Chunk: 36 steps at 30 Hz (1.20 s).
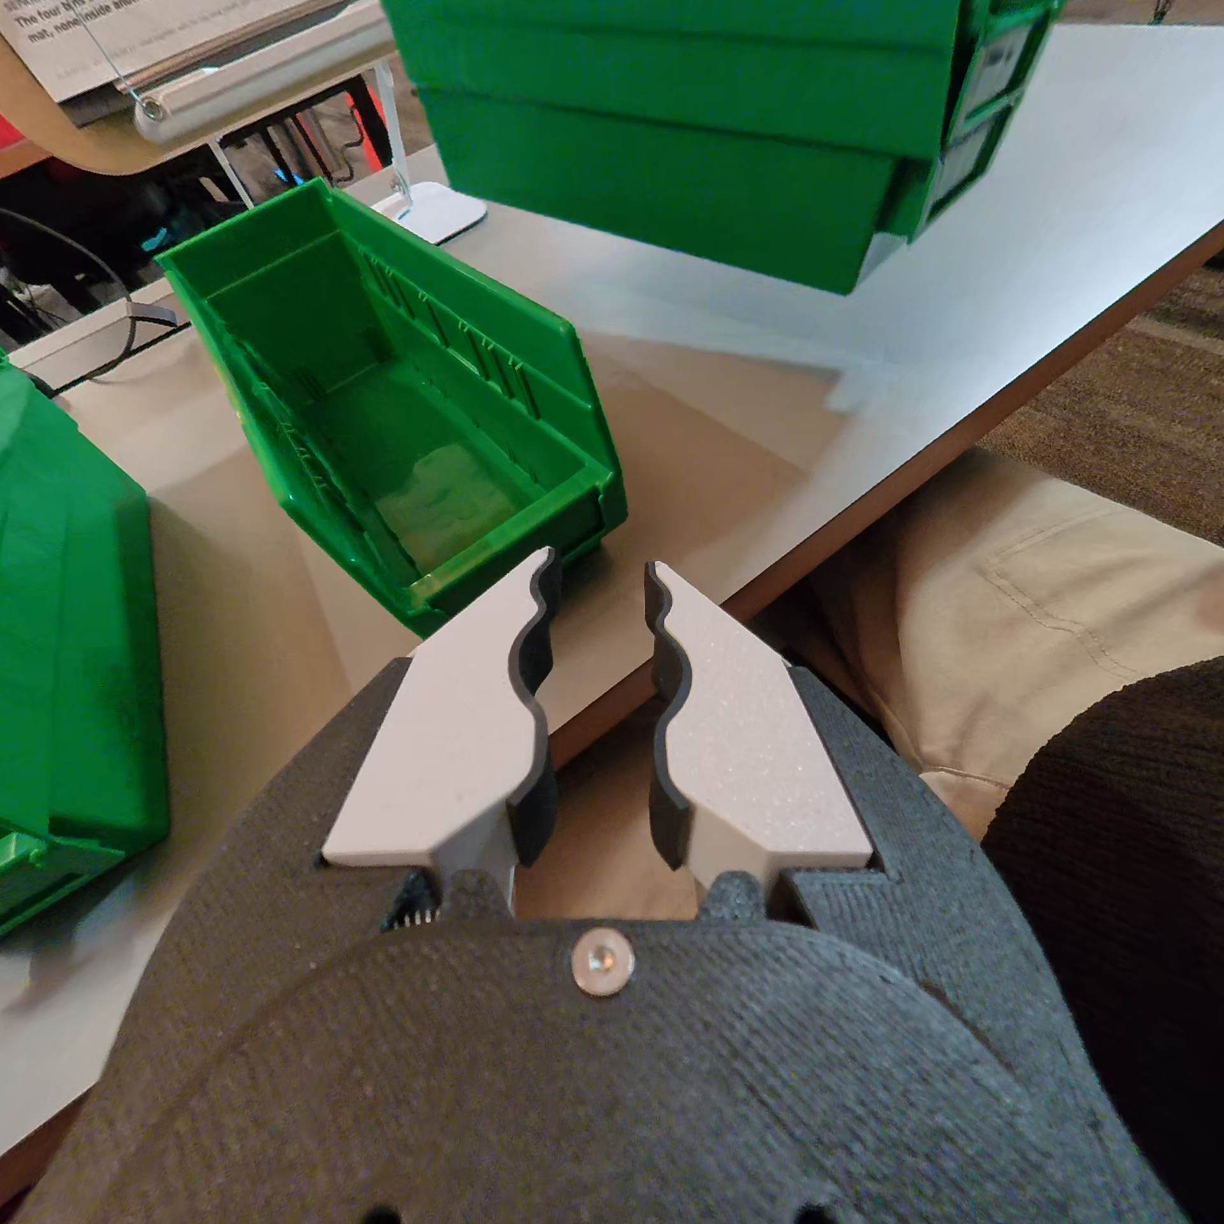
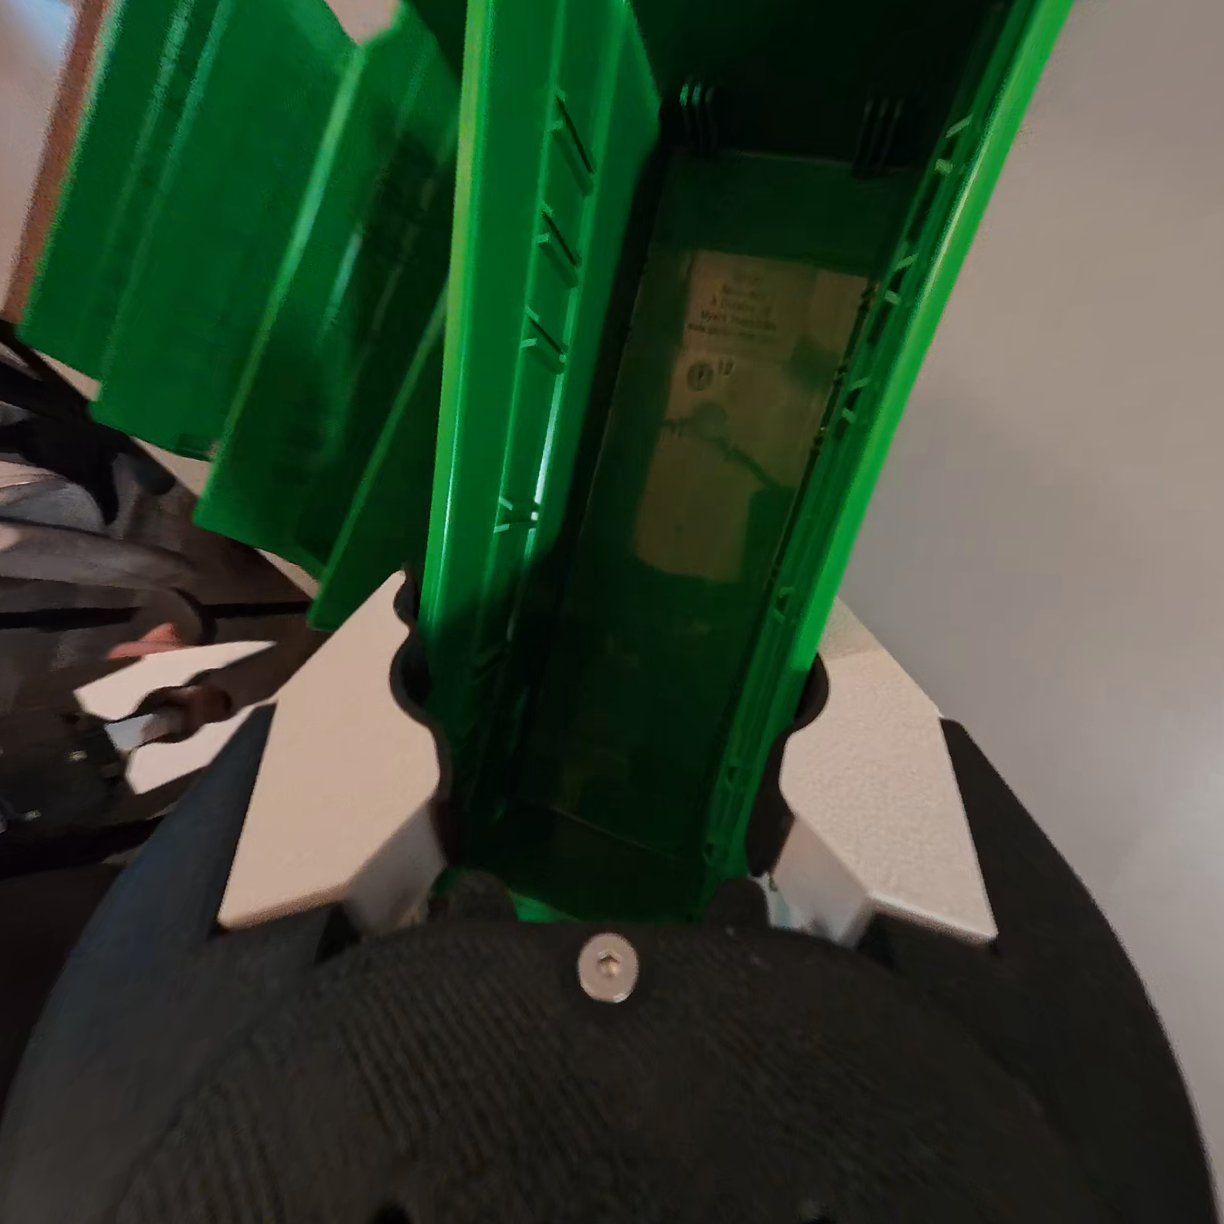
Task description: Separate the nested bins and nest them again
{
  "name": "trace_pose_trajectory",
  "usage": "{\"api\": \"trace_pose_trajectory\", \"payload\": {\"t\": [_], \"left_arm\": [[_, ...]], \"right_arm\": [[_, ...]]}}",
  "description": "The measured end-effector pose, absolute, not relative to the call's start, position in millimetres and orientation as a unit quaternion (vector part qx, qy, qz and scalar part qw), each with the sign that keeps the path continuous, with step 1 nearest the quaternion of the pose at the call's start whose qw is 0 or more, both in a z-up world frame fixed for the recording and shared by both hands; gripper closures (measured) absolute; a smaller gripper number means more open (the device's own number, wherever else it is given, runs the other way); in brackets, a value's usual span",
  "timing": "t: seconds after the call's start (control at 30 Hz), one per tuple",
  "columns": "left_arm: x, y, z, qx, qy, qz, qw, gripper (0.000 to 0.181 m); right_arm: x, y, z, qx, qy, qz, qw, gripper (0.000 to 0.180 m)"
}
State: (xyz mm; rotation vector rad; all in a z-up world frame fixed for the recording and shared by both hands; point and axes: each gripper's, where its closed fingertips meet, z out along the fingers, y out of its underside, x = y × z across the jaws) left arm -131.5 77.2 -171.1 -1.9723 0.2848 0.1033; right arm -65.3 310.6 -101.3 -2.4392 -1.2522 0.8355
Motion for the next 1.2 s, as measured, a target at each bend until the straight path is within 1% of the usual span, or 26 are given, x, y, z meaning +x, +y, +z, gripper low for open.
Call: {"api": "trace_pose_trajectory", "payload": {"t": [0.13,0.23,0.43,0.67,0.8,0.97,1.2], "left_arm": [[-128.5,76.9,-169.8,-0.829,0.124,0.042,0.544,0.157],[-124.9,75.7,-167.9,-0.826,0.130,0.042,0.546,0.156],[-115.9,71.5,-164.4,-0.820,0.143,0.039,0.552,0.156],[-96.2,65.7,-165.0,-0.813,0.180,0.034,0.553,0.157],[-92.2,64.5,-165.4,-0.812,0.188,0.034,0.552,0.157],[-93.6,63.8,-161.7,-0.809,0.185,0.035,0.557,0.157],[-96.3,65.1,-159.6,-0.808,0.181,0.038,0.560,0.156]], "right_arm": [[-100.4,292.3,-66.6,-0.822,-0.445,0.332,0.126,0.068],[-134.3,274.3,-50.0,-0.810,-0.450,0.364,0.096,0.067],[-185.2,248.8,-48.1,-0.802,-0.436,0.406,0.037,0.066],[-200.8,240.9,-45.1,-0.815,-0.395,0.424,-0.001,0.064],[-209.4,238.2,-46.8,-0.825,-0.379,0.419,0.011,0.060],[-212.3,238.9,-46.3,-0.824,-0.380,0.417,0.037,0.060],[-220.6,245.9,-45.2,-0.832,-0.351,0.423,0.075,0.053]]}}
